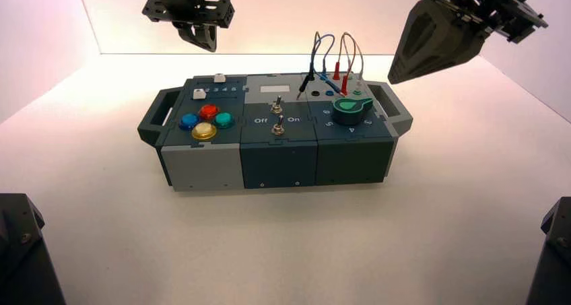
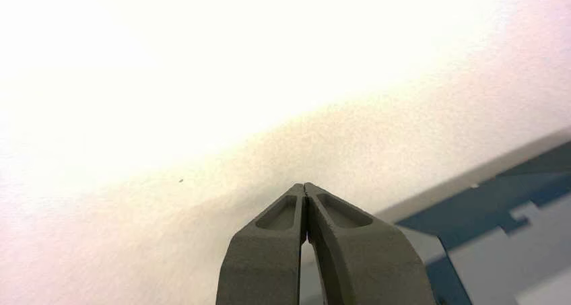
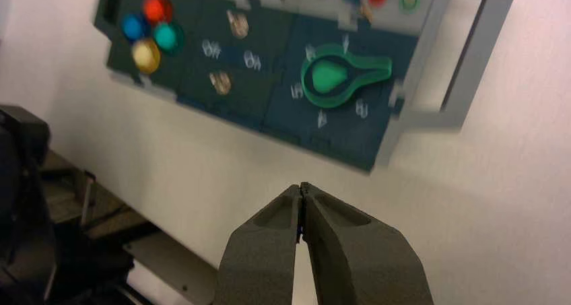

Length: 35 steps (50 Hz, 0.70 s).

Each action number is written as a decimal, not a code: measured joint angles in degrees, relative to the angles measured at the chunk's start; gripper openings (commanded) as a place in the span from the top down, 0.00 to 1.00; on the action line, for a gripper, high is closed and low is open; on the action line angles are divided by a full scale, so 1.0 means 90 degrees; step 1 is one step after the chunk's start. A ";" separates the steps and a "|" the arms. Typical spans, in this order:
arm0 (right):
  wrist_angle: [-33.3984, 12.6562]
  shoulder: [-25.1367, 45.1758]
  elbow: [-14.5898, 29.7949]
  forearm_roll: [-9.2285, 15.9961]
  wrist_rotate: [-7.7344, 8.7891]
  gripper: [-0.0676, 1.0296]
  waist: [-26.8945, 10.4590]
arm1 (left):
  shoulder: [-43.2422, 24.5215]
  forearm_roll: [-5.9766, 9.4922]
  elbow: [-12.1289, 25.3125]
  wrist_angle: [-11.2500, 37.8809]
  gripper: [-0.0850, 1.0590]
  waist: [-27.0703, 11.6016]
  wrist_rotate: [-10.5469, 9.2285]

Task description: Rotate the box counterclockwise.

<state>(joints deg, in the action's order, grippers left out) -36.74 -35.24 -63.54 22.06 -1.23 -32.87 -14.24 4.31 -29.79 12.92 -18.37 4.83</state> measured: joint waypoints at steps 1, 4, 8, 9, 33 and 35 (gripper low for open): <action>0.0000 0.0010 -0.0029 0.0020 0.0000 0.96 -0.0010 | -0.0078 0.0000 0.0029 0.0000 0.95 -0.0010 0.0000; 0.0020 0.0049 -0.0088 0.0039 0.0000 0.96 0.0000 | -0.0283 0.0000 0.0068 0.0000 0.95 0.0000 0.0010; 0.0020 0.0088 -0.0156 0.0078 0.0000 0.96 -0.0010 | -0.0469 0.0000 0.0098 0.0000 0.95 0.0000 0.0010; 0.0029 0.0107 -0.0176 0.0098 0.0000 0.96 0.0000 | -0.0518 0.0000 0.0117 0.0000 0.95 0.0000 0.0010; 0.0371 0.1670 0.0068 0.0449 0.0117 0.96 -0.0947 | -0.0850 0.0000 0.0293 0.0000 0.95 0.0010 0.0000; 0.0391 0.1875 0.0137 0.0459 0.0127 0.96 -0.1055 | -0.0850 0.0010 0.0293 -0.0010 0.95 0.0010 0.0000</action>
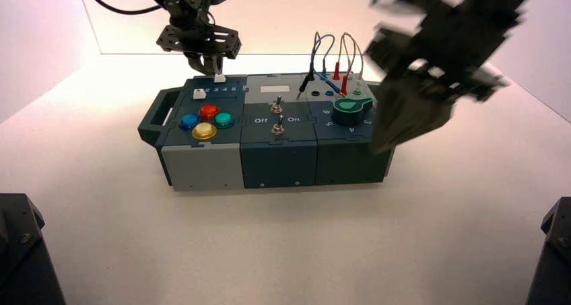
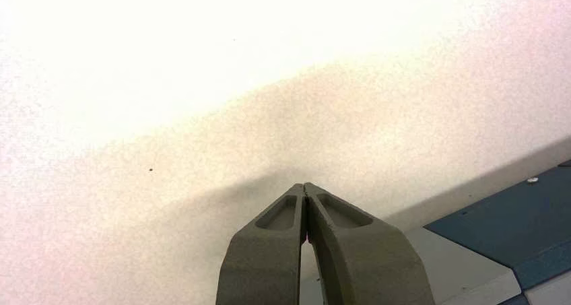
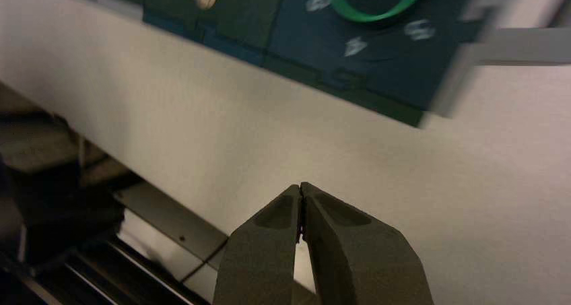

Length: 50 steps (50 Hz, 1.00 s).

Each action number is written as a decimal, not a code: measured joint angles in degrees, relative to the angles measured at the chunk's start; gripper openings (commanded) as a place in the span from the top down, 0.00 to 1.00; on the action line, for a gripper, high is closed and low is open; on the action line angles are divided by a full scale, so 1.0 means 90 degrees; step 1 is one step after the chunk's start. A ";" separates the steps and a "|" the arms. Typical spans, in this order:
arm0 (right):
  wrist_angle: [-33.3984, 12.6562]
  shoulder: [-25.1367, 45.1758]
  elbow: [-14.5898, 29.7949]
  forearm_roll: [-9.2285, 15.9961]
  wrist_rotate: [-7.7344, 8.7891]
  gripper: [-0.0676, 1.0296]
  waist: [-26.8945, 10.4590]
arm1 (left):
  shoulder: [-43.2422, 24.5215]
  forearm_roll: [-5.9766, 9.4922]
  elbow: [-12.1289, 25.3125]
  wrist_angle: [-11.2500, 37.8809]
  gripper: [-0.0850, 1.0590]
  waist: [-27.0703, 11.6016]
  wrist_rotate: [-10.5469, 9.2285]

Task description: Rotate the box counterclockwise.

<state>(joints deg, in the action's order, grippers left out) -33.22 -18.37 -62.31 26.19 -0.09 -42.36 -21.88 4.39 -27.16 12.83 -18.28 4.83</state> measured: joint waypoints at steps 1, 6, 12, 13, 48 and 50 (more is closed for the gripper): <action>0.0010 0.0020 0.0010 0.0000 0.0000 0.96 -0.0010 | 0.0000 -0.0010 0.0000 0.0010 0.95 0.0000 0.0010; 0.0098 0.0713 0.0273 0.0010 -0.0010 0.96 -0.0244 | 0.0000 -0.0010 0.0000 0.0000 0.95 0.0000 0.0000; 0.0156 0.1104 0.0420 0.0010 0.0000 0.96 -0.0342 | 0.0000 0.0000 0.0000 0.0010 0.95 -0.0010 0.0010; 0.0195 0.1270 0.0459 0.0010 -0.0010 0.96 -0.0352 | 0.0000 0.0000 0.0000 0.0010 0.95 0.0000 0.0010; 0.0732 0.1914 0.0557 -0.0469 0.0000 0.96 0.0137 | 0.0010 0.0010 -0.0088 0.0146 0.95 0.0010 0.0049; 0.0732 0.1914 0.0566 -0.0498 -0.0010 0.96 0.0166 | 0.0000 0.0010 -0.0088 0.0146 0.95 0.0010 0.0059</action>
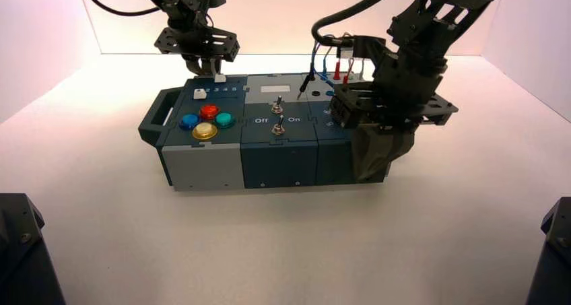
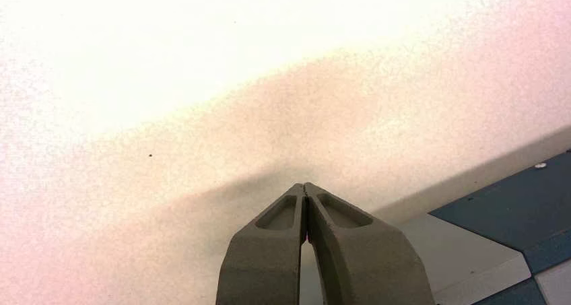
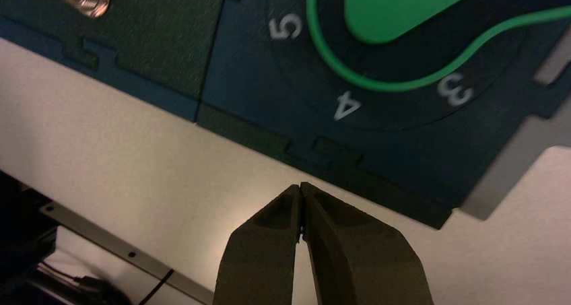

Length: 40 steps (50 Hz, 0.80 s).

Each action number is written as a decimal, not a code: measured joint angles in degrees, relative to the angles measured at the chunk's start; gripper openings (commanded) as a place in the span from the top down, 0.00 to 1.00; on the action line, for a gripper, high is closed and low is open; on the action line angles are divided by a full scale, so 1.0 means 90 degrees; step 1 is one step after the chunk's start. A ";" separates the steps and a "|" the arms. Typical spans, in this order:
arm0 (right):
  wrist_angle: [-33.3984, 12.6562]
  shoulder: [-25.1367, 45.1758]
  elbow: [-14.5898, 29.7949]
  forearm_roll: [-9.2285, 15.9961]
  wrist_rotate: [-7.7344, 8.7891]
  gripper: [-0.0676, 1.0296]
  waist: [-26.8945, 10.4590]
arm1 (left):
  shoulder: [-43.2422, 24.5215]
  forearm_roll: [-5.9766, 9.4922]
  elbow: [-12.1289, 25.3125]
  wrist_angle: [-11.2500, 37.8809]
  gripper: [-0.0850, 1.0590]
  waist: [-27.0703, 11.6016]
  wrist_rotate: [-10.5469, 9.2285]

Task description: Rotate the box counterclockwise.

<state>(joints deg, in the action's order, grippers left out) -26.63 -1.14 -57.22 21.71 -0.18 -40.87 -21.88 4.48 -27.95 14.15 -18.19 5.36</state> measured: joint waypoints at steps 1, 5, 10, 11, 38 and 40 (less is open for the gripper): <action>0.0000 0.0010 0.0020 -0.0020 0.0000 0.96 0.0049 | 0.0010 0.0000 0.0000 0.0020 0.95 -0.0010 0.0010; 0.0000 0.0020 0.0029 -0.0059 -0.0010 0.96 0.0059 | 0.0010 0.0000 0.0000 0.0029 0.95 -0.0029 0.0039; 0.0000 0.0078 0.0059 -0.0117 -0.0010 0.96 0.0098 | 0.0020 0.0000 0.0000 0.0078 0.95 -0.0059 0.0039; 0.0000 0.0078 0.0059 -0.0117 -0.0010 0.96 0.0107 | 0.0020 0.0000 0.0000 0.0078 0.95 -0.0068 0.0039; 0.0010 0.0273 0.0234 -0.0654 -0.0059 0.96 0.0664 | 0.0127 -0.0020 -0.0156 0.0352 0.95 -0.0371 0.0244; 0.0010 0.0273 0.0244 -0.0684 -0.0059 0.96 0.0693 | 0.0137 -0.0020 -0.0176 0.0361 0.95 -0.0371 0.0254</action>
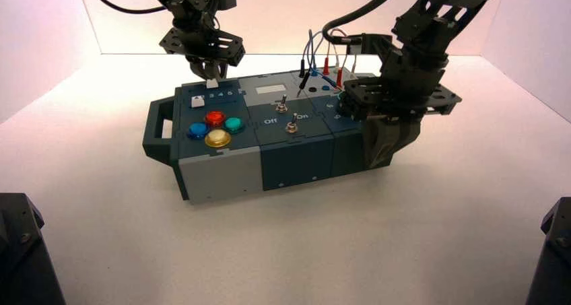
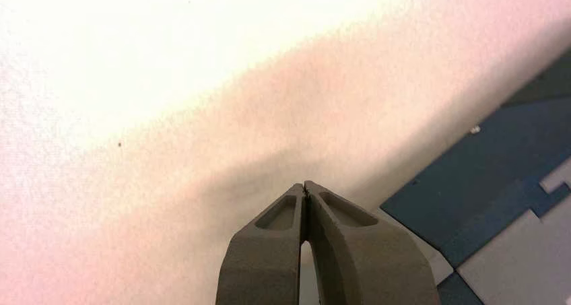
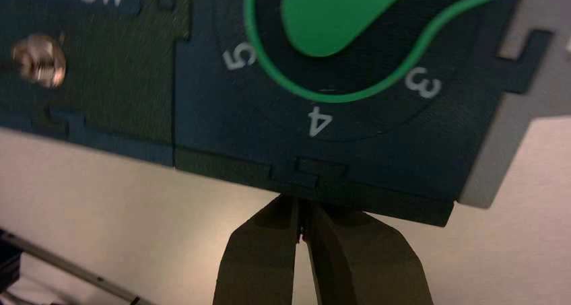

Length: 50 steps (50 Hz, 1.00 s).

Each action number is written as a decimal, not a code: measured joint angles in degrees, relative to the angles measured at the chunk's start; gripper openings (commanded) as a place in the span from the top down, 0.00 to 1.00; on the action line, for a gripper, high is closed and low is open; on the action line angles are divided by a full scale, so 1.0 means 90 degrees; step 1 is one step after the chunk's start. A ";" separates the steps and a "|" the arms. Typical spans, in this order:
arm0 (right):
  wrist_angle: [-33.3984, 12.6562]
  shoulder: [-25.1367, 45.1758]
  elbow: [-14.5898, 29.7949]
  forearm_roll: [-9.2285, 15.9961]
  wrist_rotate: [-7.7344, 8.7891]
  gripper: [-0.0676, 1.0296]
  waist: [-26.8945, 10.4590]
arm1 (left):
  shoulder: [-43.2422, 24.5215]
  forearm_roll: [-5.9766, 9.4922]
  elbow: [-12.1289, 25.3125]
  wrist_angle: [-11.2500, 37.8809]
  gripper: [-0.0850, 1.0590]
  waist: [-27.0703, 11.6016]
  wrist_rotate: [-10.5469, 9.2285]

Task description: Rotate the box counterclockwise.

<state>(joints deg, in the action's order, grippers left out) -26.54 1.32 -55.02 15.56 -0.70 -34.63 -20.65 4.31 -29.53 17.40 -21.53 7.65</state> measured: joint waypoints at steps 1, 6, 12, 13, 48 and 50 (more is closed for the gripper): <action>0.0000 0.0000 0.0000 0.0000 0.0000 0.96 0.0000 | 0.0000 0.0000 0.0000 0.0000 0.95 0.0000 0.0000; -0.0029 0.0000 0.0137 -0.0098 0.0000 0.96 0.0078 | 0.0088 0.0010 -0.0127 0.0010 0.95 0.0000 0.0000; -0.0088 0.0039 0.0313 -0.0205 -0.0010 0.96 0.0098 | 0.0225 0.0020 -0.0303 0.0059 0.95 0.0000 0.0010; -0.0088 0.0039 0.0322 -0.0215 -0.0010 0.96 0.0098 | 0.0225 0.0020 -0.0312 0.0059 0.95 0.0000 0.0010; -0.0381 0.0303 0.0830 -0.1094 0.0020 0.96 0.0791 | 0.0684 0.0195 -0.0811 0.0195 0.95 -0.0342 0.0010; -0.0410 0.0342 0.0879 -0.1113 0.0029 0.96 0.0811 | 0.0703 0.0205 -0.0820 0.0225 0.95 -0.0352 0.0010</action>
<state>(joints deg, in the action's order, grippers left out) -30.23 4.39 -47.11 5.54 -0.44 -27.33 -14.33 6.15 -36.91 19.42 -24.70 7.73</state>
